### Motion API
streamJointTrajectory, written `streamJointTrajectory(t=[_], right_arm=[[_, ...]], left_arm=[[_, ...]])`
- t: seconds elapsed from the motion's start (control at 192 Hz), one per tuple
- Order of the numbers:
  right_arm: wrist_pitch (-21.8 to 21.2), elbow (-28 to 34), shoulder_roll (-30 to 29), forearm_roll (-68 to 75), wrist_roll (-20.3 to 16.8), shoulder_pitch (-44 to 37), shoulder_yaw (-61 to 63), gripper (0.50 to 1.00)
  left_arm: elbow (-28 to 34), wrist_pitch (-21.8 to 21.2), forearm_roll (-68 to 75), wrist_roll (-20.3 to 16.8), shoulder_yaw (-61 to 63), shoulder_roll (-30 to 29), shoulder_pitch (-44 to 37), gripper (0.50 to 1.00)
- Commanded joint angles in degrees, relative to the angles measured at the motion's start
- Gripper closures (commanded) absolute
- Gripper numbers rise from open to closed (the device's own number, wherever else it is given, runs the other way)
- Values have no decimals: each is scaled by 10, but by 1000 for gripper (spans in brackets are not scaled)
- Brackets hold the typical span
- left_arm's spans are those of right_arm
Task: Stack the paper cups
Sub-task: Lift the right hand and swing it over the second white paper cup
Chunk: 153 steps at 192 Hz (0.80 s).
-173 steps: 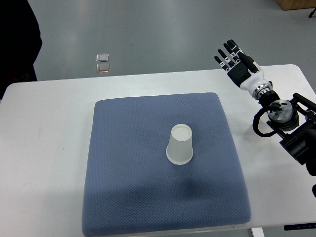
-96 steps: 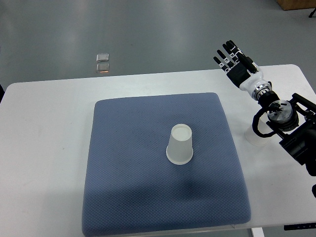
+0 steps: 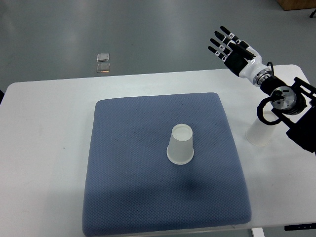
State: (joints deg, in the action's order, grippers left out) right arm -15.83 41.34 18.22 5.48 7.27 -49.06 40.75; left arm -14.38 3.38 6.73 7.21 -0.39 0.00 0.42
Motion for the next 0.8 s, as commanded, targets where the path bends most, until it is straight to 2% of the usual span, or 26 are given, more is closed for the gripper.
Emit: streamJointTrajectory(t=[0.0,0.167,0.219,0.224,0.261,0.391,0.511,0.673,0.793], right_arm=[[-3,8,39,-10,-7,-42,-63,583],[-20,20,118,-11,-17,-174,-294,583],[-20,20,118,-11,-17,-174,-294,583],[-38,29,141,-12,-20,-222,-372,583],[-54,34,153,-14,-20,-263,-439,583],[-81,51,156,-68,-25,-373,-612,583],[-89,103,165,-146,-25,-463,-730,581],[-150,164,170,-280,-37,-590,-880,581],[-188,225,173,-318,-39,-672,-947,581]], left_arm=[[-6,1,0,0,0,0,0,500],[-6,1,0,0,0,0,0,500],[-6,1,0,0,0,0,0,500],[-6,1,0,0,0,0,0,500],[-6,1,0,0,0,0,0,500],[-8,2,1,0,1,0,0,500],[-15,2,1,0,2,0,0,500],[-34,2,1,0,2,0,0,500],[-45,3,1,0,1,0,-1,500]])
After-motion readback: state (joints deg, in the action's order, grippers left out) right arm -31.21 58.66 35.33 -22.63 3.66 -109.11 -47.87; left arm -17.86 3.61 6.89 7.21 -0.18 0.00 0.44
